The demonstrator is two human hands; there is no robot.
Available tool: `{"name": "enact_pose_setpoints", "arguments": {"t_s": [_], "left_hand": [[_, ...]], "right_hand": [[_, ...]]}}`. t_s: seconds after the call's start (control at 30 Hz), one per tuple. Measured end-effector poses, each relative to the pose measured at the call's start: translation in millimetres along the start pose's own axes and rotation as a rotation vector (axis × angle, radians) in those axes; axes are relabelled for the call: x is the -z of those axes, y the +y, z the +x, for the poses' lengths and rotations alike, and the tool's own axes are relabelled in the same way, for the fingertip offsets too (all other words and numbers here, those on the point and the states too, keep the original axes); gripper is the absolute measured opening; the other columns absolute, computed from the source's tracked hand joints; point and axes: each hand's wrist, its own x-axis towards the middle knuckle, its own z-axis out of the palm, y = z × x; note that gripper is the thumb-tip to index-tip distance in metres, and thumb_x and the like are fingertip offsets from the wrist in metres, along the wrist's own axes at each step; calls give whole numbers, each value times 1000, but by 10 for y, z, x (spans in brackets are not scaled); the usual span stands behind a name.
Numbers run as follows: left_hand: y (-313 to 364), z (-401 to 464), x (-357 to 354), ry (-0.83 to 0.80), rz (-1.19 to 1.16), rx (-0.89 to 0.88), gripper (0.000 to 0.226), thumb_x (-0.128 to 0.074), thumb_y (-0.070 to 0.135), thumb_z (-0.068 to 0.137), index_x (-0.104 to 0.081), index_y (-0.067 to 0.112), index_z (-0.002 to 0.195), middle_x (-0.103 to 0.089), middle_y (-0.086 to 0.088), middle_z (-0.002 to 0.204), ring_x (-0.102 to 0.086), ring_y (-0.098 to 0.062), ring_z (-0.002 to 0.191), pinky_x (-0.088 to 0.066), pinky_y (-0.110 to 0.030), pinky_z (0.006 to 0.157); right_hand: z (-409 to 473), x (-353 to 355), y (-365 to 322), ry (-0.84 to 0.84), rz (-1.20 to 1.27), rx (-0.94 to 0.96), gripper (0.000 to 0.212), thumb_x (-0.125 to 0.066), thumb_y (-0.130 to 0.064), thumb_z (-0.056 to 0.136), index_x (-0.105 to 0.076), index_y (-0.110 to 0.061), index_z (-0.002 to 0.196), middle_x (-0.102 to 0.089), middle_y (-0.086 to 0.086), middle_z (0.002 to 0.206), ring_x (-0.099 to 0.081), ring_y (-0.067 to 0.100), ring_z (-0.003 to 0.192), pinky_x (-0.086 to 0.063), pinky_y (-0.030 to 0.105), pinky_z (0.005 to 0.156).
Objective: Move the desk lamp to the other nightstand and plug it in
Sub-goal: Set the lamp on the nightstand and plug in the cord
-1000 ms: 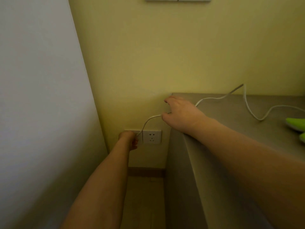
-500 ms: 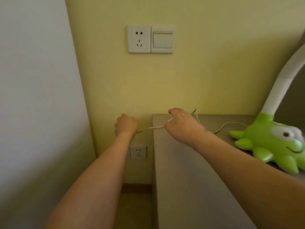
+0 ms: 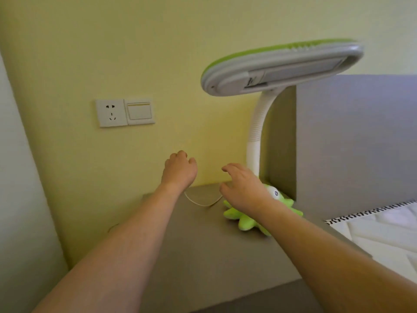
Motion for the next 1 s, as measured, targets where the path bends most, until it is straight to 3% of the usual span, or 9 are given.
{"name": "enact_pose_setpoints", "arguments": {"t_s": [0.13,0.23,0.4,0.53,0.73,1.0], "left_hand": [[490,-139,-242,-162,13,-76,41,-41,28,95,-55,1,122,-58,-23,129,-53,-38,119,-44,-40,97],[727,-250,-418,-272,44,-149,36,-40,25,95,-58,-1,110,-61,-24,121,-57,-37,111,-44,-37,86],[786,-326,-562,-355,126,-151,36,-39,28,95,-58,1,111,-62,-18,119,-57,-34,107,-39,-34,76],[766,-313,-562,-353,152,-144,41,-39,30,96,-54,4,123,-57,-17,131,-55,-33,116,-42,-35,87],[787,-280,-561,-382,136,-189,47,-40,33,96,-48,5,134,-51,-16,141,-50,-32,125,-42,-35,97],[704,-212,-597,-413,128,-161,56,-39,37,97,-39,7,143,-43,-14,149,-44,-31,134,-37,-37,105]], "right_hand": [[-109,279,412,4,-43,-122,55,-49,-30,87,-42,-13,139,-44,5,144,-39,26,132,-34,38,109],[-189,405,657,-92,-81,-217,56,-50,-35,86,-41,-14,138,-47,7,139,-43,28,128,-38,40,105],[-241,384,852,-232,-117,-269,66,-53,-49,84,-39,-14,137,-44,9,141,-43,30,128,-38,42,104],[-171,339,861,-304,-109,-268,78,-62,-57,77,-37,-16,139,-41,5,142,-44,30,126,-41,45,102],[-46,334,813,-330,-154,-264,73,-73,-52,69,-47,-15,127,-51,4,126,-54,25,110,-49,44,93],[-25,314,829,-328,-112,-327,72,-76,-50,68,-50,-18,127,-59,0,121,-60,22,105,-51,40,90]]}}
